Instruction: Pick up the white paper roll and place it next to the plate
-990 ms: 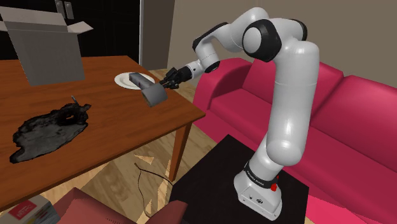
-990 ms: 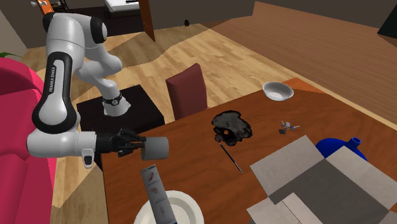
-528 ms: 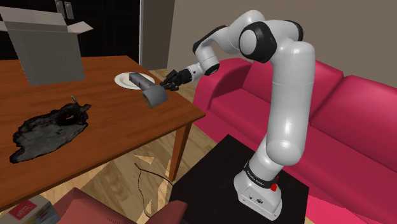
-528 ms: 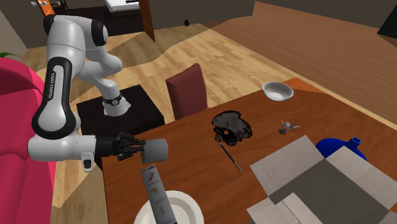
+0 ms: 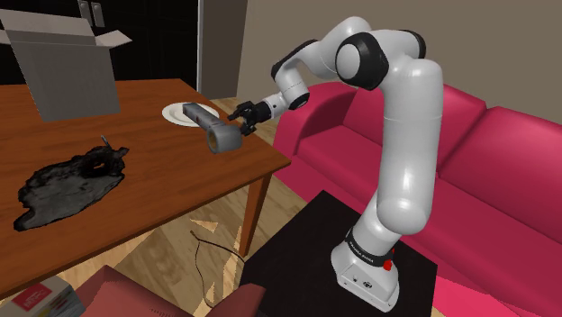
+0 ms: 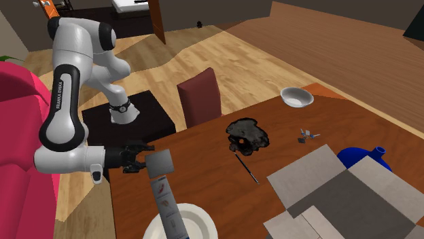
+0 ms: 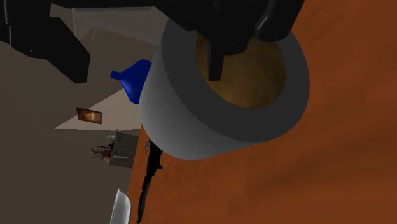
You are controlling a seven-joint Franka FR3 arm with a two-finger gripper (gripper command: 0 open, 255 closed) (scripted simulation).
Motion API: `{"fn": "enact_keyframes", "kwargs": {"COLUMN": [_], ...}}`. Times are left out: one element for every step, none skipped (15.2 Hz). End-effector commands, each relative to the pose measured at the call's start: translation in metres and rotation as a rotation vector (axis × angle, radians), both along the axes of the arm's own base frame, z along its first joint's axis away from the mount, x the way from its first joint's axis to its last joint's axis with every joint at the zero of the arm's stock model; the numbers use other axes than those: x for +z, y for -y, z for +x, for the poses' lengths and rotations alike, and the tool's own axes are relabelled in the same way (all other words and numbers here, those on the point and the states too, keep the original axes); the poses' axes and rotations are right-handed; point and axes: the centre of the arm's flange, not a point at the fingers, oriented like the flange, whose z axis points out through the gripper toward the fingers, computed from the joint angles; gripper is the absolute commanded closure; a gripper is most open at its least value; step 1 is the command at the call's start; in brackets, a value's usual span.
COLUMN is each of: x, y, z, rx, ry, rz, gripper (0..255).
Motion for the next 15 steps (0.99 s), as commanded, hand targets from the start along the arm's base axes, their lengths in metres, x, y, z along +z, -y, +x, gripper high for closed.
{"fn": "enact_keyframes", "kwargs": {"x": [-0.002,-0.002,0.003,0.008,0.012,0.017,0.021,0.021,0.021,0.021,0.021,0.021,0.021,0.021,0.021], "y": [-0.001,-0.001,-0.002,0.010,0.021,0.033,0.043,0.043,0.043,0.043,0.043,0.043,0.043,0.043,0.043], "z": [-0.001,-0.001,0.002,-0.001,-0.004,-0.007,-0.009,-0.009,-0.009,-0.009,-0.009,-0.009,-0.009,-0.009,-0.009], "rx": [0.003,0.003,0.003,0.003,0.003,0.003,0.003,0.003,0.003,0.003,0.003,0.003,0.003,0.003,0.003], "ry": [-0.003,-0.003,-0.003,-0.003,-0.003,-0.003,-0.003,-0.003,-0.003,-0.003,-0.003,-0.003,-0.003,-0.003,-0.003], "rz": [-0.001,-0.001,-0.001,-0.001,-0.001,-0.001,-0.001,-0.001,-0.001,-0.001,-0.001,-0.001,-0.001,-0.001,-0.001], "gripper": [0,0,0,0,0,0,0,0,0,0,0,0,0,0,0]}}
